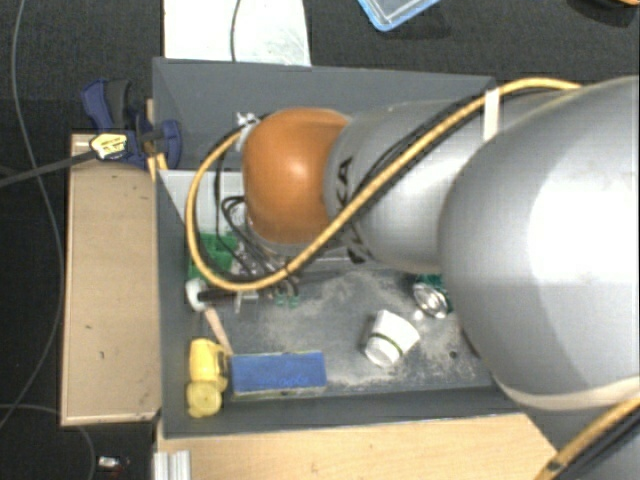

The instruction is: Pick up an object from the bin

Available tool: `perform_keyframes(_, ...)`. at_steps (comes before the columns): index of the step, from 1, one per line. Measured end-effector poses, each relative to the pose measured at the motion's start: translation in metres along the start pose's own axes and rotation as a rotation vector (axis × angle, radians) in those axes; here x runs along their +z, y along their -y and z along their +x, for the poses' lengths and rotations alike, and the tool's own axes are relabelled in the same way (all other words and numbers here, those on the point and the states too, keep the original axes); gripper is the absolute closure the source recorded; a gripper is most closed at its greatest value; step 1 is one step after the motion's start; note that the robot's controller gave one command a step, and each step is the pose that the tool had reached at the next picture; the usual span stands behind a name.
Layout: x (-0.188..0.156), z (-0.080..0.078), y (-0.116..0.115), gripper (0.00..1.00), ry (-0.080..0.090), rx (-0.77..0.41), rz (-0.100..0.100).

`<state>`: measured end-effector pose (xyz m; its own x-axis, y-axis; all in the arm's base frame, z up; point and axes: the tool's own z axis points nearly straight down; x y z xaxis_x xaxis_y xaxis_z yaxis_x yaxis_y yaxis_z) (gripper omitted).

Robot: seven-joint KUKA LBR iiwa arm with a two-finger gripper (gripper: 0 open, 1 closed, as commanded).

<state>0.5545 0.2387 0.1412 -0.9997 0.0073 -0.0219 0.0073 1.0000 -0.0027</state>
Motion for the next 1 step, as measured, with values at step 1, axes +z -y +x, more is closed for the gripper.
perform_keyframes(1,-0.0602,0.0080,0.0109,1.00,-0.001,0.012,0.000)
